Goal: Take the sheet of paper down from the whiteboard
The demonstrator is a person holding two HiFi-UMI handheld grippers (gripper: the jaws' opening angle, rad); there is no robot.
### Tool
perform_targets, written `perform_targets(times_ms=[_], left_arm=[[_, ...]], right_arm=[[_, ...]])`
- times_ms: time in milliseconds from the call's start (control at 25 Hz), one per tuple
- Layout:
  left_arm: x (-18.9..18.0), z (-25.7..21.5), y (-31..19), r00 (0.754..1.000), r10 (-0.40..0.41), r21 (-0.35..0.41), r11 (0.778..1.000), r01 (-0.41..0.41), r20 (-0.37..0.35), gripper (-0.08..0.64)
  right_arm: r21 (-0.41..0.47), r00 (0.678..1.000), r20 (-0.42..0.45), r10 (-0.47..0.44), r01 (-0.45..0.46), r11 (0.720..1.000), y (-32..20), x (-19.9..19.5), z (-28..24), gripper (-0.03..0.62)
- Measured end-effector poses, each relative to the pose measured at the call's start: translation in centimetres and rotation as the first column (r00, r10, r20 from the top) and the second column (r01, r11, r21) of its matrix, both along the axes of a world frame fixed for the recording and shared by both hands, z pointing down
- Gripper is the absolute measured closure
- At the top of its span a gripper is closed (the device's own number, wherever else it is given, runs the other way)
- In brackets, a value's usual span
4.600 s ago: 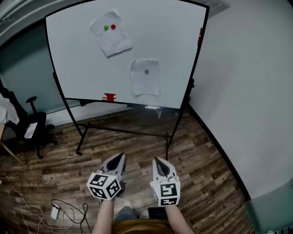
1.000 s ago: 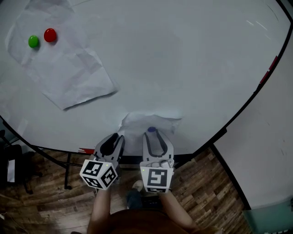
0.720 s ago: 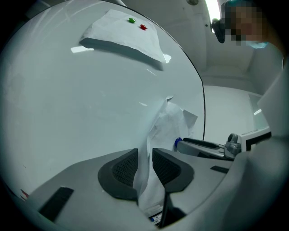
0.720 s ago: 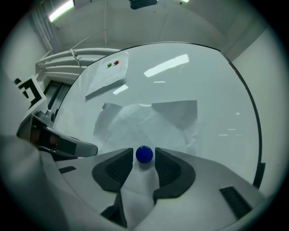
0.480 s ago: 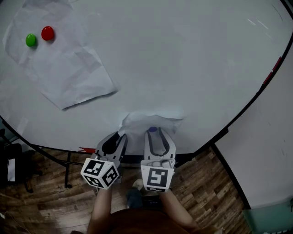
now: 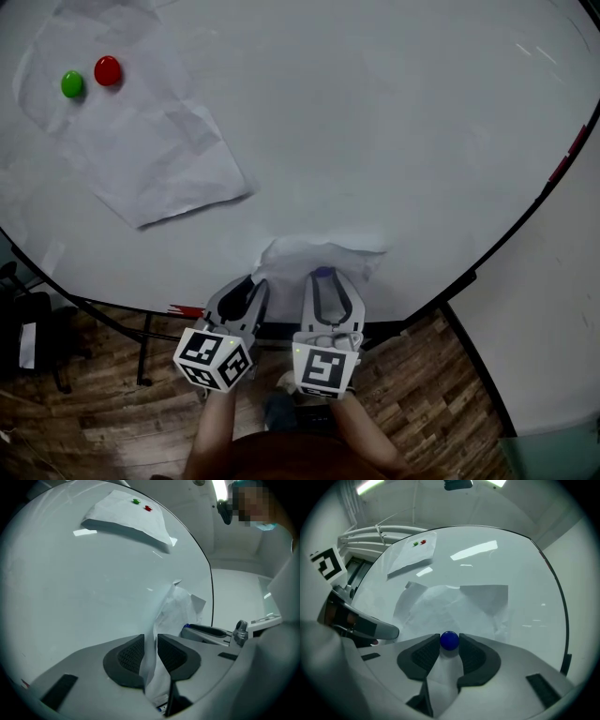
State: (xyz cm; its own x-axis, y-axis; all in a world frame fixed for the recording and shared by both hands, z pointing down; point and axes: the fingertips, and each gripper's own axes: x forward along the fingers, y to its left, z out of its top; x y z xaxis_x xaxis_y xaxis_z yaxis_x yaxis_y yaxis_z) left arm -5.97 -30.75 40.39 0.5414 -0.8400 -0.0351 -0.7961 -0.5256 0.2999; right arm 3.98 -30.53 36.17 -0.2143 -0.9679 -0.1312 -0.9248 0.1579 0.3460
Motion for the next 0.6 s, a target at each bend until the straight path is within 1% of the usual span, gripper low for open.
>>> perform_targets(times_ms=[160, 200, 240, 480, 600], left_arm=[[-0.20, -0.15, -0.04, 1.000, -0.005, 0.006, 1.000, 0.005, 0.017, 0.459], [-0.23, -0.26, -0.04, 1.000, -0.004, 0.012, 1.000, 0.004, 0.019, 0.472], [-0.23, -0.40, -0.04, 1.000, 0.000, 0.017, 1.000, 0.000, 0.020, 0.499], [-0.30, -0.39, -0.17, 1.000, 0.009, 0.011, 1.000, -0.010, 0.008, 0.522], [-0.32, -0.39, -0.19, 1.000, 0.022, 0.002, 1.000, -0.022, -0.018, 0.534]], right_arm=[[0.026, 1.000, 0.004, -0.005, 0.005, 1.000, -0.13, -0.10, -0.24, 0.465], [0.028, 1.000, 0.004, -0.008, 0.008, 1.000, -0.15, -0.09, -0.25, 0.462], [0.026, 1.000, 0.004, -0.010, 0.010, 1.000, -0.15, -0.05, -0.24, 0.460], [-0.013, 1.000, 0.003, -0.007, 0.007, 1.000, -0.07, 0.13, 0.08, 0.457], [-0.012, 1.000, 0.003, -0.012, 0.012, 1.000, -0.10, 0.11, 0.07, 0.457]])
